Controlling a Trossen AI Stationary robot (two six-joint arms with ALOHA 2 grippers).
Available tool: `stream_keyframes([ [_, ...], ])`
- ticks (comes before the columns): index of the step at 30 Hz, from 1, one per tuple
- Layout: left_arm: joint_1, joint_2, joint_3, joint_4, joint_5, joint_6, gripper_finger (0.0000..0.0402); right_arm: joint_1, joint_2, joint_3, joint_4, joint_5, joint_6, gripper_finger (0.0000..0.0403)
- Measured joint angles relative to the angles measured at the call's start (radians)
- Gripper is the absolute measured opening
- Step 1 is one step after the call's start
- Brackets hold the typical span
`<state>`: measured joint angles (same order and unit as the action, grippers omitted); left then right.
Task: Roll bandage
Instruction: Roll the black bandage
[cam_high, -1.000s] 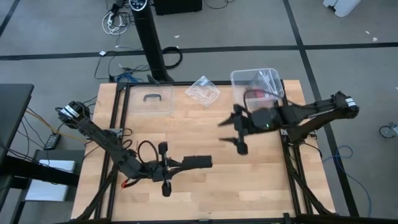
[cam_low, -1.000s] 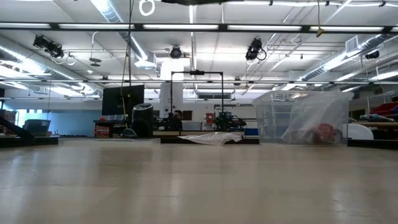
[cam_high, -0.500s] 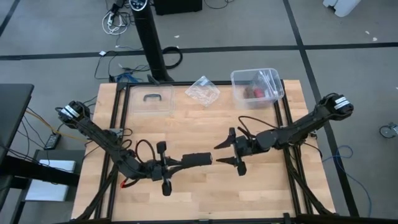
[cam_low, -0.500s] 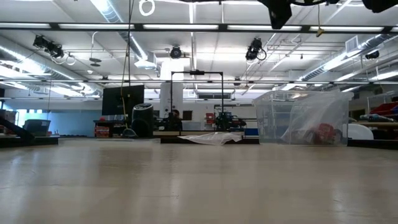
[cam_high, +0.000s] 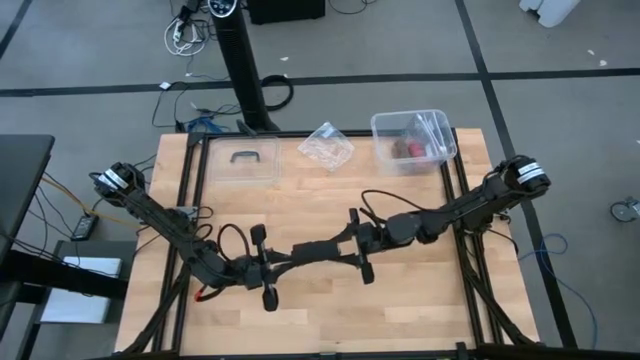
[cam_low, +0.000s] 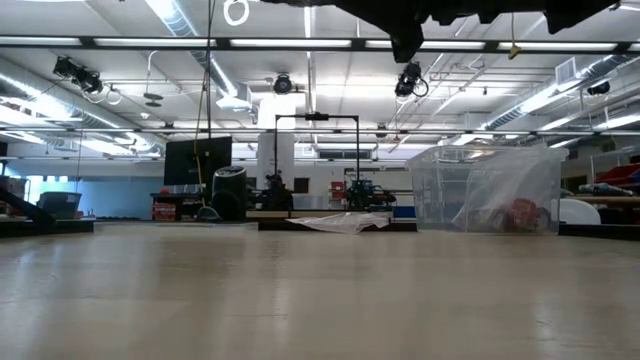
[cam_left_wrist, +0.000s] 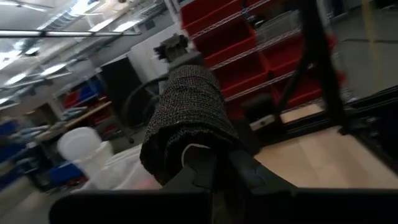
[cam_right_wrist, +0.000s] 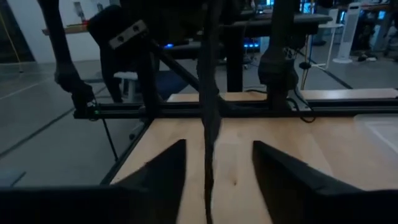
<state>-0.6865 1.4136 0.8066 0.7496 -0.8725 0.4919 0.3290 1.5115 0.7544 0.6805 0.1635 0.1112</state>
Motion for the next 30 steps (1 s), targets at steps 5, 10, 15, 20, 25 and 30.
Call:
stream_keyframes([
  [5,0.006,0.0,0.0,0.001,-0.097,0.049,0.0018,0.022,0.025,0.003,0.038,-0.002,-0.032,0.0044],
  [10,0.023,0.0,0.0,0.004,-0.141,0.067,0.0018,0.061,0.025,0.003,0.035,-0.006,-0.009,0.001],
  [15,0.038,0.0,0.0,-0.002,-0.2,0.096,0.0018,0.105,0.023,0.003,0.051,-0.007,0.005,0.0004],
  [20,0.052,0.0,0.0,-0.066,-0.226,0.056,0.0018,0.122,-0.013,0.004,0.098,-0.001,-0.014,0.0002],
  [25,0.059,0.0,0.0,-0.129,-0.226,-0.004,0.0018,0.113,-0.039,0.051,0.102,0.0,-0.039,0.0002],
  [30,0.069,0.0,0.0,-0.187,-0.211,-0.066,0.0018,0.085,-0.041,0.134,0.05,-0.001,-0.069,0.0001],
])
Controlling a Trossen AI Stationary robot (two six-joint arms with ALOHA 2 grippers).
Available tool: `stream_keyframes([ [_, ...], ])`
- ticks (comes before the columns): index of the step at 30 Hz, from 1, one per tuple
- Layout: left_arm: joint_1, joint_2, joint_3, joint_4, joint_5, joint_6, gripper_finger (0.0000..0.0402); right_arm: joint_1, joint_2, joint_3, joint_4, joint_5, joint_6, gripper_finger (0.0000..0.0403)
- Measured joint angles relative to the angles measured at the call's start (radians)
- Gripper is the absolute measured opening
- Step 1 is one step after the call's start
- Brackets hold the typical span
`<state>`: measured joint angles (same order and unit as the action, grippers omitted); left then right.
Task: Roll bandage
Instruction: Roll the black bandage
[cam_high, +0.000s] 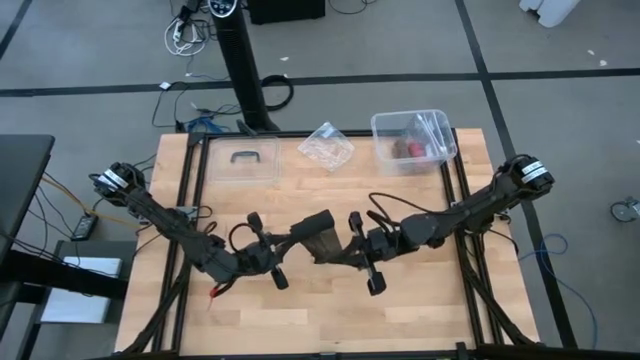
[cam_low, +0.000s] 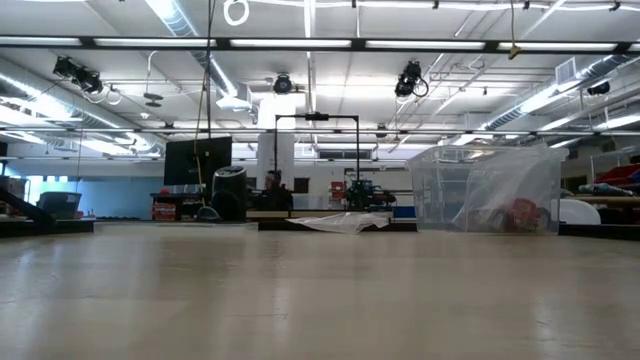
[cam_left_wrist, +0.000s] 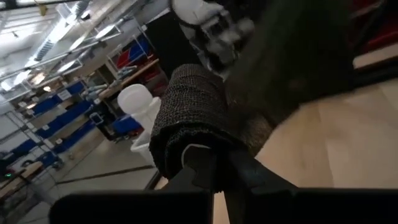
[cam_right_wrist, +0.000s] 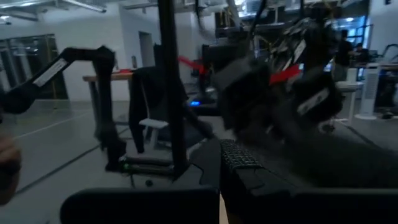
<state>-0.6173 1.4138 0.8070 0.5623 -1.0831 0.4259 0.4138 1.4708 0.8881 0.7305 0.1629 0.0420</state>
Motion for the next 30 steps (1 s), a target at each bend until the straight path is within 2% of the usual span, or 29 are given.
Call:
stream_keyframes([
  [8,0.003,0.025,-0.001,-0.027,0.081,-0.063,0.0018,-0.076,0.0,0.09,-0.109,0.024,0.012,0.0001],
  [15,0.003,0.096,-0.001,0.057,0.141,-0.072,0.0018,-0.134,0.0,0.094,-0.19,0.045,0.118,0.0004],
  [23,-0.029,0.105,-0.001,0.105,0.144,-0.069,0.0018,-0.134,-0.001,0.094,-0.293,0.081,0.191,0.0011],
  [30,-0.066,0.106,-0.002,0.119,0.17,-0.106,0.0018,-0.125,-0.002,0.095,-0.329,0.079,0.219,0.0043],
])
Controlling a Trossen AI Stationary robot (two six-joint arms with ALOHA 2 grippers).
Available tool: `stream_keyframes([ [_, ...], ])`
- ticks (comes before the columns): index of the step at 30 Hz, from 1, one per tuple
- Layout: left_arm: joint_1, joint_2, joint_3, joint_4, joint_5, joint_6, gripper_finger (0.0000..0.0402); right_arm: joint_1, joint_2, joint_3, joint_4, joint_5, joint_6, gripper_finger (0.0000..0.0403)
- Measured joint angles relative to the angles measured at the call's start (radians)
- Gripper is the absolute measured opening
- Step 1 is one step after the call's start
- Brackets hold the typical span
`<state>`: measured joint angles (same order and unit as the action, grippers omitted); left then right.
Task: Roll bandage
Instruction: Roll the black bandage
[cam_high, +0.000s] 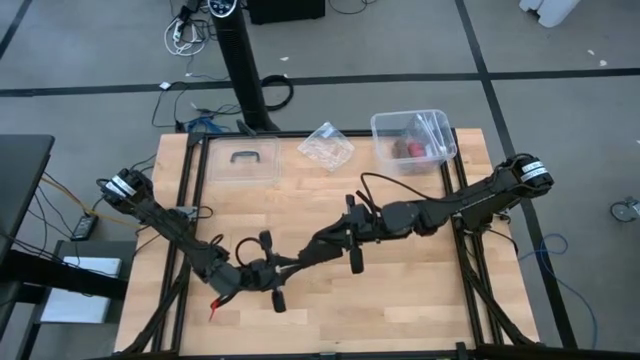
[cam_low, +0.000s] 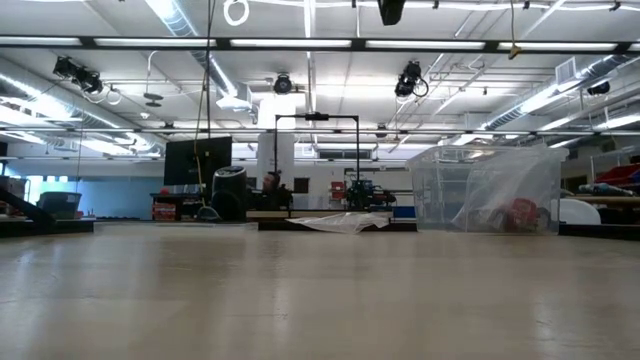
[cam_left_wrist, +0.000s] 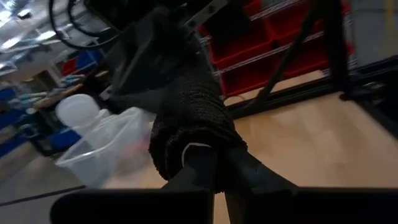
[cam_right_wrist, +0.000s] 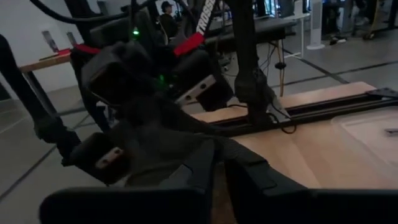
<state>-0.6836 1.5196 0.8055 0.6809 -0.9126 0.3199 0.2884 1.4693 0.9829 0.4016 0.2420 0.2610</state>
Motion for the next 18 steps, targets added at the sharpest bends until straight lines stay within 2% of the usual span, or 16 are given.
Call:
stream_keyframes([
  [11,-0.004,0.0,0.0,0.001,0.118,-0.064,0.0018,-0.002,-0.017,0.0,-0.017,-0.036,0.01,0.0164],
  [18,-0.006,0.0,0.0,-0.004,0.189,-0.115,0.0018,-0.004,-0.059,-0.001,-0.011,-0.072,0.022,0.0196],
])
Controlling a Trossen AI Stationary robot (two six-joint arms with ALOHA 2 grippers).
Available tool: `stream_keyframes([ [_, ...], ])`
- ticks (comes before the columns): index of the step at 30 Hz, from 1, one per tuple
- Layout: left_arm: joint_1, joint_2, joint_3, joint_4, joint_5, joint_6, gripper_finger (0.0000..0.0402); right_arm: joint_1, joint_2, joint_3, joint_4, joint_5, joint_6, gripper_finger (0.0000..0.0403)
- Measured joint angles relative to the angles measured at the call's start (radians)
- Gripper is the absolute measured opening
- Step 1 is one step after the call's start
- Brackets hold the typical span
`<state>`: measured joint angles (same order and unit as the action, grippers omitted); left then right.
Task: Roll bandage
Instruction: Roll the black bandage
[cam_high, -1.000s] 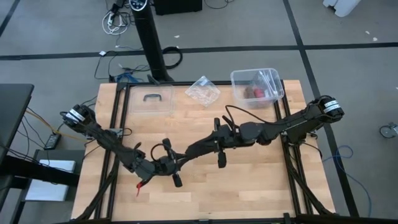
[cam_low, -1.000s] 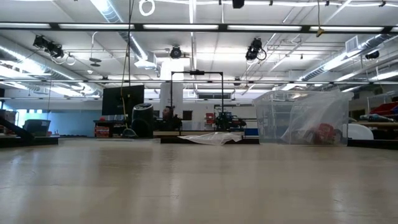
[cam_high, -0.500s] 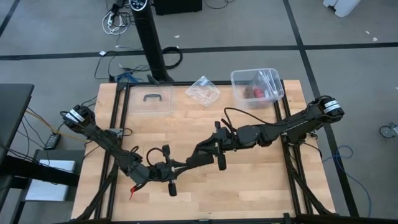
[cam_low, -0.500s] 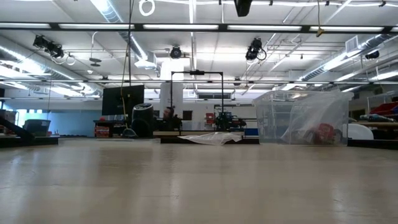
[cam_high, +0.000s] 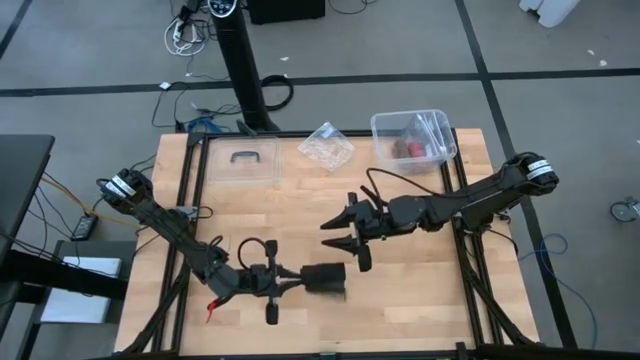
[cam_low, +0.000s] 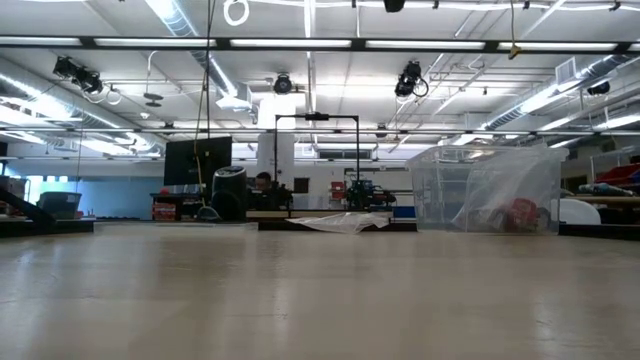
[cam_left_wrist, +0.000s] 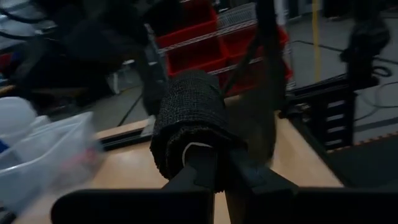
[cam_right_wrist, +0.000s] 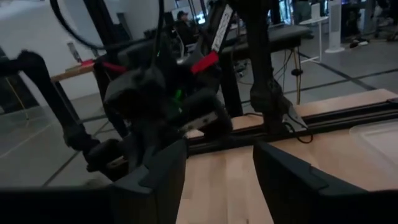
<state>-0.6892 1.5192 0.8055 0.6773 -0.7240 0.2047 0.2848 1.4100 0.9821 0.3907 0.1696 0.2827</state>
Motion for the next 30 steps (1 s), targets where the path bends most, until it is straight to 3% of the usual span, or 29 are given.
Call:
stream_keyframes([
  [6,-0.002,0.0,0.0,0.023,0.054,-0.029,0.0018,-0.005,-0.056,0.0,-0.065,-0.012,-0.012,0.0194],
  [11,-0.008,0.0,0.0,0.033,0.041,-0.019,0.0018,0.034,-0.134,0.0,-0.223,-0.041,-0.177,0.0196],
  [18,-0.007,0.0,0.0,0.136,0.021,0.111,0.0018,0.169,-0.144,0.0,-0.392,0.068,-0.234,0.02],
  [30,-0.007,0.0,0.0,0.131,-0.042,0.234,0.0018,0.273,-0.138,0.0,-0.349,0.125,-0.162,0.0207],
])
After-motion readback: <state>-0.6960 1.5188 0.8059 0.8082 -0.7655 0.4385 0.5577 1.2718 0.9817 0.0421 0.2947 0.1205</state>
